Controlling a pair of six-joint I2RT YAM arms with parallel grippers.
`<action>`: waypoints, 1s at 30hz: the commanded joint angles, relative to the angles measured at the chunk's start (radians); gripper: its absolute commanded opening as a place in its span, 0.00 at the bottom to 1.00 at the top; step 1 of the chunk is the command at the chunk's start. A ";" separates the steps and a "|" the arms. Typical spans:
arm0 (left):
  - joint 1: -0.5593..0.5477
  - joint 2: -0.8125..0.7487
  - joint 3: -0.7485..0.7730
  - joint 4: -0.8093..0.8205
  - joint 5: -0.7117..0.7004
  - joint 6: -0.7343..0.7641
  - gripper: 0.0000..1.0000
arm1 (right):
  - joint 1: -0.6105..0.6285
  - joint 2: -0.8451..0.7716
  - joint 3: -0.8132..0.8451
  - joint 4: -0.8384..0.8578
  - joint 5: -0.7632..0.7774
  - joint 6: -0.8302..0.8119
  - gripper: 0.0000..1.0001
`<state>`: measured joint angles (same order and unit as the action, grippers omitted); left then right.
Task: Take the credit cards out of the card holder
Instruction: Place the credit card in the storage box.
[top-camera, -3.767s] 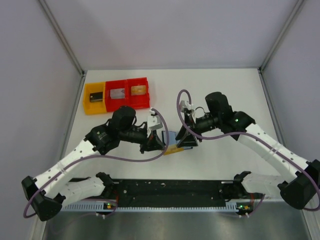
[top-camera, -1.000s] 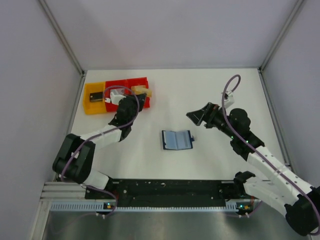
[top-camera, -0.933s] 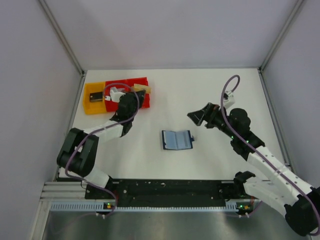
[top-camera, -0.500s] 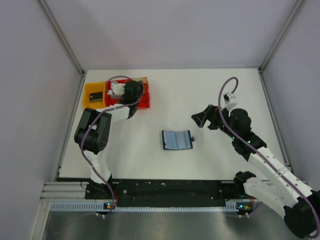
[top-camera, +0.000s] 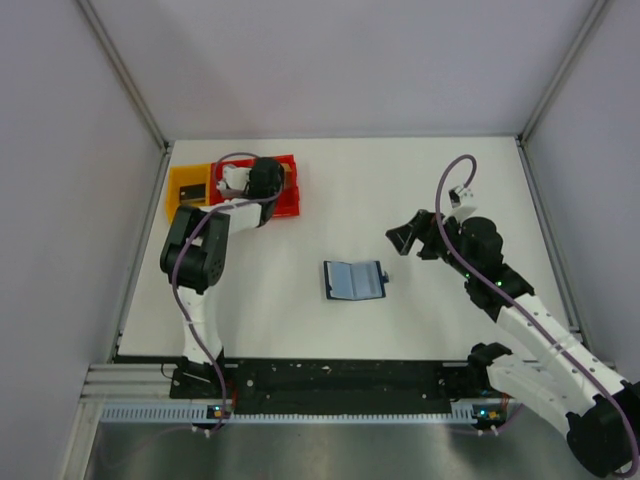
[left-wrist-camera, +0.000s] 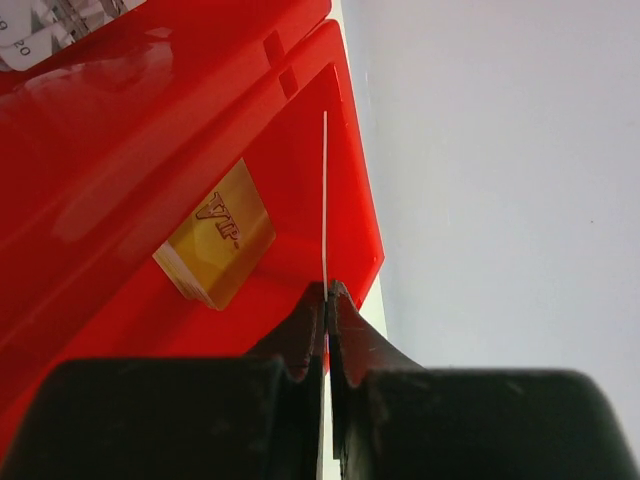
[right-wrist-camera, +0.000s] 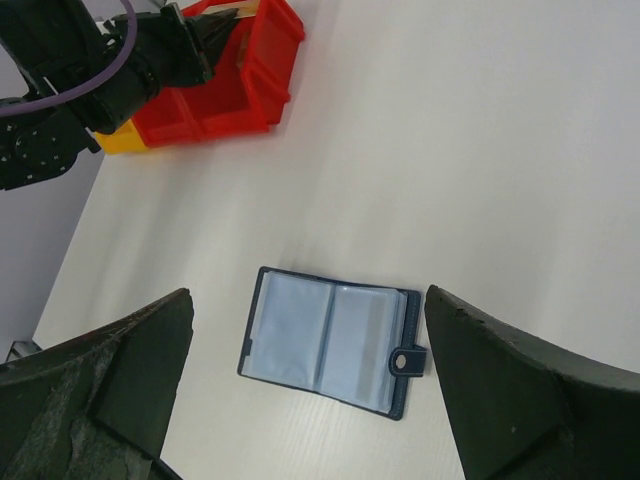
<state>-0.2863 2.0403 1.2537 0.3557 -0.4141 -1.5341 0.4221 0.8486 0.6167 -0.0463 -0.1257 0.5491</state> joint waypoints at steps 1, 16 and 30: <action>0.007 0.012 0.053 -0.040 -0.003 -0.001 0.00 | -0.019 -0.020 0.009 0.019 0.011 -0.018 0.97; 0.026 0.080 0.124 -0.078 0.060 -0.015 0.18 | -0.022 -0.023 0.018 0.013 -0.008 -0.020 0.97; 0.022 -0.152 -0.057 -0.152 0.167 -0.024 0.66 | -0.022 -0.068 0.052 -0.049 -0.061 0.015 0.97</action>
<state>-0.2684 2.0140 1.2720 0.2401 -0.2985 -1.5509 0.4156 0.8150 0.6174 -0.0818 -0.1623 0.5533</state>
